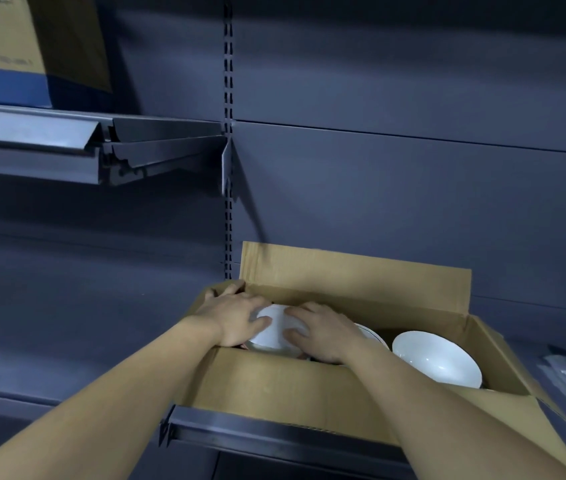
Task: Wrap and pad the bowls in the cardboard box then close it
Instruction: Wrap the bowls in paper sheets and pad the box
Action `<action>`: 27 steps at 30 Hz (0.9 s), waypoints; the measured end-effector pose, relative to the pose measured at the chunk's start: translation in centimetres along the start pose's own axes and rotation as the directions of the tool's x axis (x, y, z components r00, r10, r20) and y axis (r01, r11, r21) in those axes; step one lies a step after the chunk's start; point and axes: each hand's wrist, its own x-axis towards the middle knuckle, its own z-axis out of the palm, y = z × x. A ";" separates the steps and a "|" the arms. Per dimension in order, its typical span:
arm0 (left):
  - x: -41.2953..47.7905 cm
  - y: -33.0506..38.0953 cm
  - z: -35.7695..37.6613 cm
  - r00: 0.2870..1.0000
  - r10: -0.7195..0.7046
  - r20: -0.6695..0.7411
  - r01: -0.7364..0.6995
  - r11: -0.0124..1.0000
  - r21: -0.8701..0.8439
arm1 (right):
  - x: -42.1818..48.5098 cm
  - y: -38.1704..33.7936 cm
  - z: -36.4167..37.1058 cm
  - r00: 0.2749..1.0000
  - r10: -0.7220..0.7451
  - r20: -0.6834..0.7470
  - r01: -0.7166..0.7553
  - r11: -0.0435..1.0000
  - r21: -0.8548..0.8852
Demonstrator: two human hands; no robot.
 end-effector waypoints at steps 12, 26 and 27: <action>-0.8 0.6 -0.6 0.995 -0.044 0.087 0.041 0.999 0.035 | 0.2 -1.4 -0.2 0.993 0.017 -0.120 -0.033 0.991 -0.129; -0.7 0.7 -0.5 0.999 0.044 0.001 -0.044 0.999 0.000 | 0.3 -1.4 -0.1 0.999 0.029 -0.013 -0.031 0.990 -0.138; -0.8 0.7 -0.5 0.999 0.047 -0.005 -0.047 0.999 -0.003 | 0.2 -1.3 -0.2 0.999 0.017 -0.034 -0.021 0.992 -0.128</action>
